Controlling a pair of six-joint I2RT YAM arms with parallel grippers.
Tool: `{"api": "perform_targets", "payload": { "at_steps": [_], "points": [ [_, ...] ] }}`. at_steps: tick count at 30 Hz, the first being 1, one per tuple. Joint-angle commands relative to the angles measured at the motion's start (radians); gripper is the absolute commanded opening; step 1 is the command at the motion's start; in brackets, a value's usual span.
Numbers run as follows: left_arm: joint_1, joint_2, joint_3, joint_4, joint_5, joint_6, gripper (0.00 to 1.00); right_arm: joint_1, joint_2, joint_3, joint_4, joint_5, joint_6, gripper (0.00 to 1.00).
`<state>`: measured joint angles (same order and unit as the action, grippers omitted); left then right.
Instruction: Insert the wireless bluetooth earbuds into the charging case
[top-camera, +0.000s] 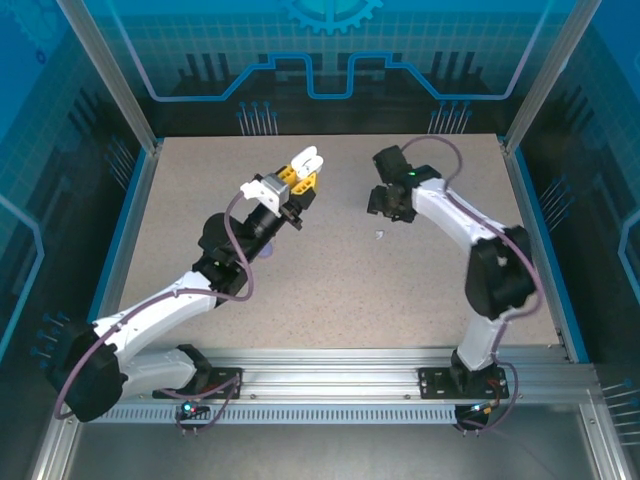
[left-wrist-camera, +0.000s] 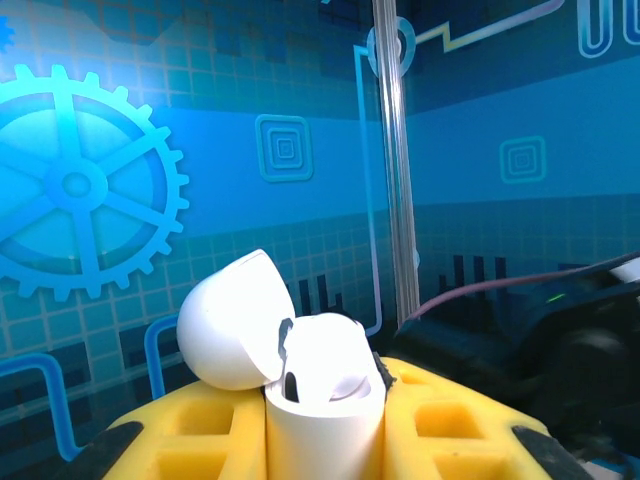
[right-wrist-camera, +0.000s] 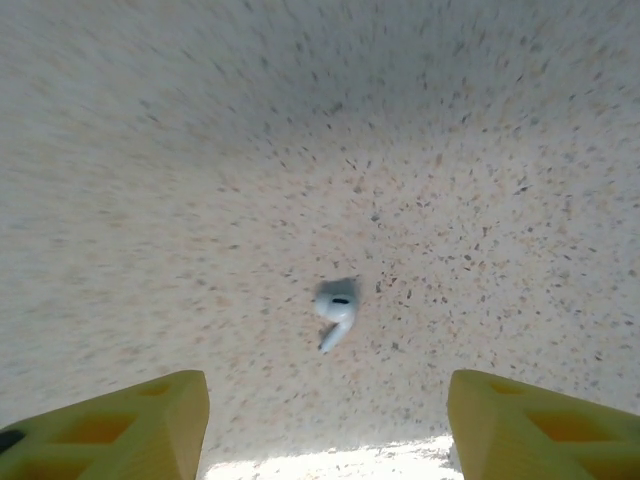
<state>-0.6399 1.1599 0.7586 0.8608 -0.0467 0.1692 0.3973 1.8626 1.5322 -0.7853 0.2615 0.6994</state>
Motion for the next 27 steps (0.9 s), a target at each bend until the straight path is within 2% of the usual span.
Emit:
{"api": "perform_targets", "payload": {
  "at_steps": [1, 6, 13, 18, 27],
  "points": [
    [-0.006, -0.024, -0.022, 0.021, 0.016, -0.027, 0.00, -0.001, 0.090, 0.078, -0.152, 0.030, 0.051, 0.64],
    [-0.007, -0.022, -0.024, 0.021, 0.016, -0.027, 0.00, 0.003, 0.208, 0.151, -0.171, 0.007, 0.134, 0.62],
    [-0.007, -0.006, -0.021, 0.038, 0.019, -0.033, 0.00, 0.009, 0.336, 0.233, -0.191, -0.037, 0.130, 0.55],
    [-0.007, 0.000, -0.021, 0.049, 0.019, -0.033, 0.00, 0.013, 0.370, 0.252, -0.195, -0.032, 0.127, 0.49],
    [-0.007, -0.002, -0.020, 0.049, 0.017, -0.023, 0.00, 0.017, 0.367, 0.231, -0.183, -0.028, 0.115, 0.47]
  ]
}}
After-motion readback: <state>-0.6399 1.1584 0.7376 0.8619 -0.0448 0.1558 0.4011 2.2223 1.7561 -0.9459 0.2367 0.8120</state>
